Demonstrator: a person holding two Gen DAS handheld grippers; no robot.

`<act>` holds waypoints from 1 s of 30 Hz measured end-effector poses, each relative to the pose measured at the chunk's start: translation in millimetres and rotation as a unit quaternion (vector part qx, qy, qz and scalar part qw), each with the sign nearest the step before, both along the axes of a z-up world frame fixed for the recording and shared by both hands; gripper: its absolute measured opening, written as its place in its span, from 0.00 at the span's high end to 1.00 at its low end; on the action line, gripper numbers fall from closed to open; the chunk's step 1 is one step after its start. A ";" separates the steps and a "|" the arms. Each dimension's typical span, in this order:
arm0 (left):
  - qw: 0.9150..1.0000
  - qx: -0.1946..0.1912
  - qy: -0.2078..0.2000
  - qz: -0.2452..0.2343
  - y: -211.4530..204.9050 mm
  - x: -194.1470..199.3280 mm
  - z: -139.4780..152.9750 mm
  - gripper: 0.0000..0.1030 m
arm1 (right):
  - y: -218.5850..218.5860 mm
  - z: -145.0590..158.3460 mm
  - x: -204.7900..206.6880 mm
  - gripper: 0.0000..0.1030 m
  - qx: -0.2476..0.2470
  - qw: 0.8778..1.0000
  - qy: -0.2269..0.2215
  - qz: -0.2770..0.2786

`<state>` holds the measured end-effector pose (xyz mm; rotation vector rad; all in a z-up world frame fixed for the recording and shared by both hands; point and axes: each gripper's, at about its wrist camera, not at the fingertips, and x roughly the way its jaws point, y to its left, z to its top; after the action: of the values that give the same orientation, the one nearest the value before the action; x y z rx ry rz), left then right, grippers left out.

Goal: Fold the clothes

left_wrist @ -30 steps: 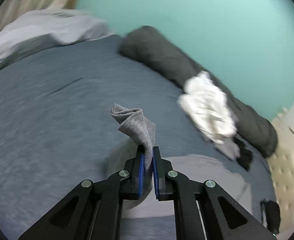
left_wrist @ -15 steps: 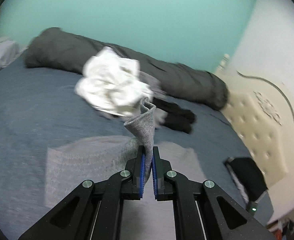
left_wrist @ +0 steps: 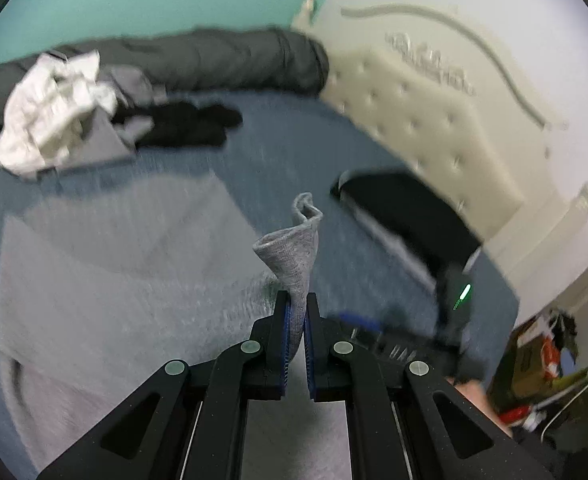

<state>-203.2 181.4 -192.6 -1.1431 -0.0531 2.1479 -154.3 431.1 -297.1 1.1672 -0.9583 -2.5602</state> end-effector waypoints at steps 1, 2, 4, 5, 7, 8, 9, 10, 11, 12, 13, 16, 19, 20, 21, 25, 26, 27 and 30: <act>1.000 -0.013 -0.009 -0.002 5.9 1.3 -15.5 0.94 | 0.6 -0.8 0.9 0.54 -0.002 1.000 -0.001 0.001; 1.000 -0.023 -0.016 -0.001 8.2 4.2 -25.3 0.94 | 0.8 -1.9 1.8 0.54 -0.001 1.000 -0.003 0.002; 0.999 -0.038 -0.026 0.006 9.9 5.2 -42.0 0.92 | 1.9 -4.2 1.6 0.54 -0.005 1.000 -0.009 0.003; 0.999 -0.043 -0.029 0.009 9.1 4.9 -47.3 0.92 | 2.5 -5.4 1.3 0.54 -0.007 1.000 -0.013 0.004; 0.998 -0.045 -0.036 0.017 3.7 4.2 -53.8 0.83 | 1.8 -7.4 0.6 0.54 -0.009 1.000 -0.017 0.008; 0.998 -0.040 -0.037 0.020 -1.7 4.6 -52.5 0.72 | 0.7 -7.8 -0.6 0.54 -0.008 1.000 -0.018 0.011; 0.998 -0.035 -0.036 0.022 -7.1 5.1 -51.0 0.67 | -0.1 -8.2 -1.6 0.54 -0.007 1.000 -0.019 0.014; 0.998 -0.035 -0.034 0.027 -15.3 4.5 -49.1 0.60 | -0.9 -8.7 -2.6 0.54 -0.007 1.000 -0.021 0.018; 0.998 -0.036 -0.030 0.033 -23.9 3.7 -47.2 0.59 | -1.1 -9.4 -3.3 0.50 -0.007 1.000 -0.022 0.020; 0.998 -0.038 -0.027 0.039 -32.6 2.9 -45.3 0.59 | -1.4 -9.8 -3.7 0.45 -0.007 1.000 -0.022 0.021; 0.998 -0.039 -0.024 0.044 -41.2 2.1 -43.4 0.59 | -1.9 -10.0 -4.0 0.44 -0.006 0.999 -0.022 0.022; 0.997 -0.055 -0.015 0.056 -61.2 -2.2 -40.3 0.59 | -3.8 -11.2 -5.5 0.43 -0.004 0.999 -0.025 0.023; 0.994 -0.067 -0.021 0.086 -91.3 -13.0 -44.2 0.58 | -7.0 -14.8 -7.8 0.42 0.001 0.999 -0.036 0.025; 0.992 -0.070 -0.025 0.099 -103.3 -18.0 -46.6 0.57 | -8.3 -16.5 -8.4 0.42 0.001 0.999 -0.040 0.027; 0.990 -0.071 -0.033 0.114 -118.3 -23.6 -49.7 0.57 | -9.2 -17.8 -8.7 0.42 0.003 0.999 -0.043 0.028; 0.979 -0.081 -0.046 0.183 -182.0 -52.1 -59.5 0.56 | -8.2 -20.2 -7.9 0.42 0.006 0.999 -0.048 0.023; 0.976 -0.081 -0.047 0.198 -194.7 -58.1 -60.9 0.56 | -7.2 -20.4 -7.9 0.42 0.004 0.999 -0.048 0.020; 0.970 -0.078 -0.052 0.224 -216.8 -68.2 -64.6 0.56 | -6.2 -20.5 -7.8 0.42 0.002 0.999 -0.048 0.018; 0.958 -0.069 -0.065 0.272 -258.5 -86.5 -75.0 0.56 | -5.9 -19.5 -9.9 0.42 0.001 0.999 -0.045 0.015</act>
<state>-289.7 -77.1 -267.5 -1.4815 -0.3145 2.5788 -164.3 425.1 -316.7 1.2963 -0.9502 -2.5047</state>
